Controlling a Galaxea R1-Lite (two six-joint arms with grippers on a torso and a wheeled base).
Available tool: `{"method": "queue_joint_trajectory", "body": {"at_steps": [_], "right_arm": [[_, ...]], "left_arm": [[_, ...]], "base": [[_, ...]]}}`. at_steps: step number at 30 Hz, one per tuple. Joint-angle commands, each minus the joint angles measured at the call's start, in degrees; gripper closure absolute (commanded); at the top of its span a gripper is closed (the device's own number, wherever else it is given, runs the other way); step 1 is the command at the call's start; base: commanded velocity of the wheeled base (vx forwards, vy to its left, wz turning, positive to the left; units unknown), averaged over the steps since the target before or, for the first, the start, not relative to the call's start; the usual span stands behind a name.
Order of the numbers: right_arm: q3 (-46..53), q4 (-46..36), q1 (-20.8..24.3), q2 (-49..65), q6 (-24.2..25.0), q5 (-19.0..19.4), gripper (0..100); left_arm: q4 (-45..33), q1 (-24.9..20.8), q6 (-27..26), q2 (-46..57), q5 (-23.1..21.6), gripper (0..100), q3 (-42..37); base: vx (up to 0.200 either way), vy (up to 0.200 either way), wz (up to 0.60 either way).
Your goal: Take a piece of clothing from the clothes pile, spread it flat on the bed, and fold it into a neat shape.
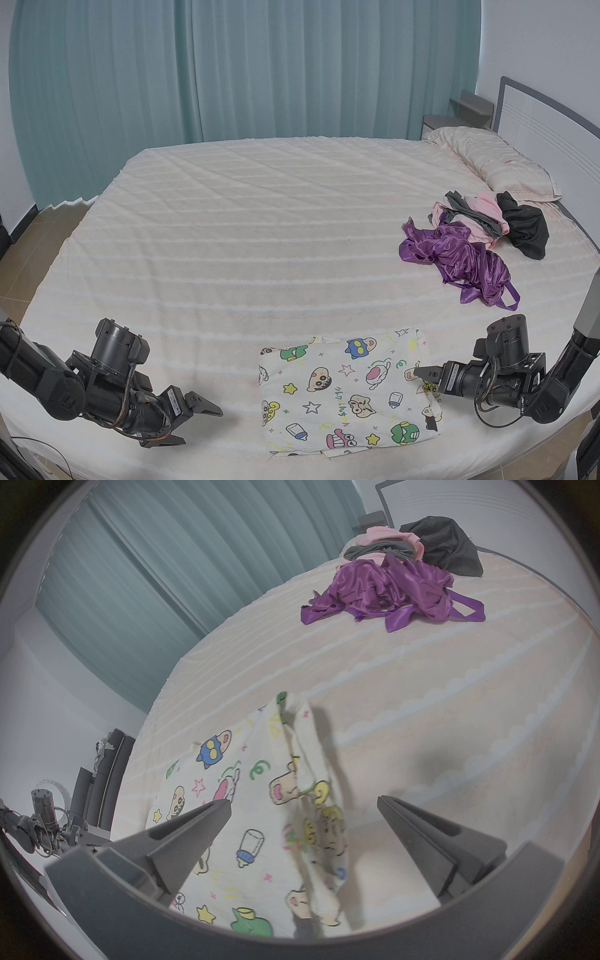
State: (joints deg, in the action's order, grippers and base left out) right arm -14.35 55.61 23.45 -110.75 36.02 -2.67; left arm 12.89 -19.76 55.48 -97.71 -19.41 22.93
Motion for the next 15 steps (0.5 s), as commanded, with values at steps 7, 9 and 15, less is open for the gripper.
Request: {"method": "queue_joint_trajectory", "body": {"at_steps": [7, 9, 15], "right_arm": [[-0.2, 0.1, 0.2, -1.7, 0.0, 0.1, 0], [-0.5, 0.1, 0.5, -2.5, 0.1, 0.2, 0], [-0.9, 2.6, 2.5, -5.2, 2.2, 1.8, 0]], "left_arm": [[0.0, -0.5, 0.4, 0.3, 0.1, 0, -0.2], [0.1, -1.1, 1.2, 0.5, 0.2, 0, -0.1], [6.5, -4.8, 5.8, 0.0, 5.2, 0, -0.2]], "base": [[0.0, 0.0, 0.0], [0.0, 0.0, 0.0], [0.0, 0.0, 0.0]]}}
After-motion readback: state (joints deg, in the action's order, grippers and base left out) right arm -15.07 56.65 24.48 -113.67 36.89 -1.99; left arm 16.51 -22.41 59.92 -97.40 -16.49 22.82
